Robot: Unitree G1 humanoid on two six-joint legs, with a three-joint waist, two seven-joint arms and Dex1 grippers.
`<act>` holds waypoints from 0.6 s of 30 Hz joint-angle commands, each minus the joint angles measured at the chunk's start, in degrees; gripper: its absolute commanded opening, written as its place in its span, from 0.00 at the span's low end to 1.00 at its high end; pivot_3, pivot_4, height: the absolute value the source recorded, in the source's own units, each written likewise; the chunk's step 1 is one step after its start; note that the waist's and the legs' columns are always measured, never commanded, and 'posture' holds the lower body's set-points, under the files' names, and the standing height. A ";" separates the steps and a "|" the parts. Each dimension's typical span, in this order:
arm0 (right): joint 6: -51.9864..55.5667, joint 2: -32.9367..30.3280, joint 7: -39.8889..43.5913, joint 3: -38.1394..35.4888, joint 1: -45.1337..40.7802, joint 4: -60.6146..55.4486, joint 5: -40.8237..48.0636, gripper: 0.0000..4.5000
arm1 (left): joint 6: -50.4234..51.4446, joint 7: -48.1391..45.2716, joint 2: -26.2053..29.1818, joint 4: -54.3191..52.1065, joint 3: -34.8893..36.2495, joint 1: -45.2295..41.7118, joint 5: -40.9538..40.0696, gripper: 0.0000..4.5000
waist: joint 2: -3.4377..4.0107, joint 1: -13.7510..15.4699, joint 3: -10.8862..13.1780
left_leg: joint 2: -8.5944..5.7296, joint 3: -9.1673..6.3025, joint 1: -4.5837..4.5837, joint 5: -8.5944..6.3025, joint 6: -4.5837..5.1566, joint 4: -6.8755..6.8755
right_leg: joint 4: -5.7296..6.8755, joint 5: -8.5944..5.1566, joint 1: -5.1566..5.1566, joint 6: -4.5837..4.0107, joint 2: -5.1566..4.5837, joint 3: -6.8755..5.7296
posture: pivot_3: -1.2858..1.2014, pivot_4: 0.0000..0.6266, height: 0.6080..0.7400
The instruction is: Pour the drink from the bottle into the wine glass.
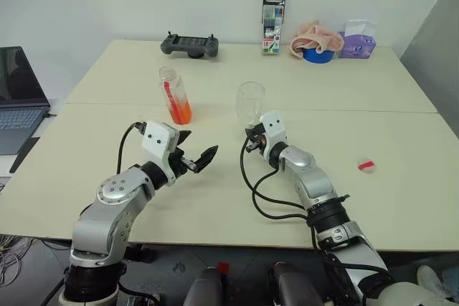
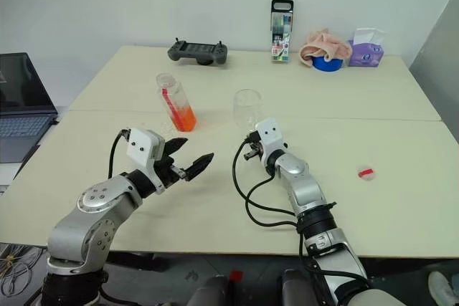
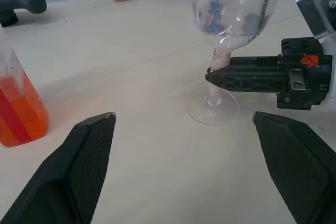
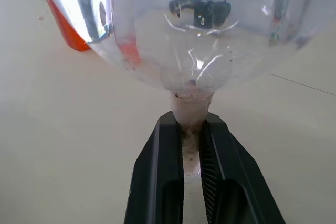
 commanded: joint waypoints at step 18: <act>11.83 -5.29 4.73 3.81 5.86 -12.92 -0.21 0.99 | -5.77 6.25 -3.00 6.51 1.59 -5.08 3.19 1.00 | -0.11 0.00 0.06 | 0.05 0.05 0.03 0.00 -0.01 -0.27 | -0.03 0.00 -0.09 0.00 0.00 0.05 | 0.52 0.24 1.00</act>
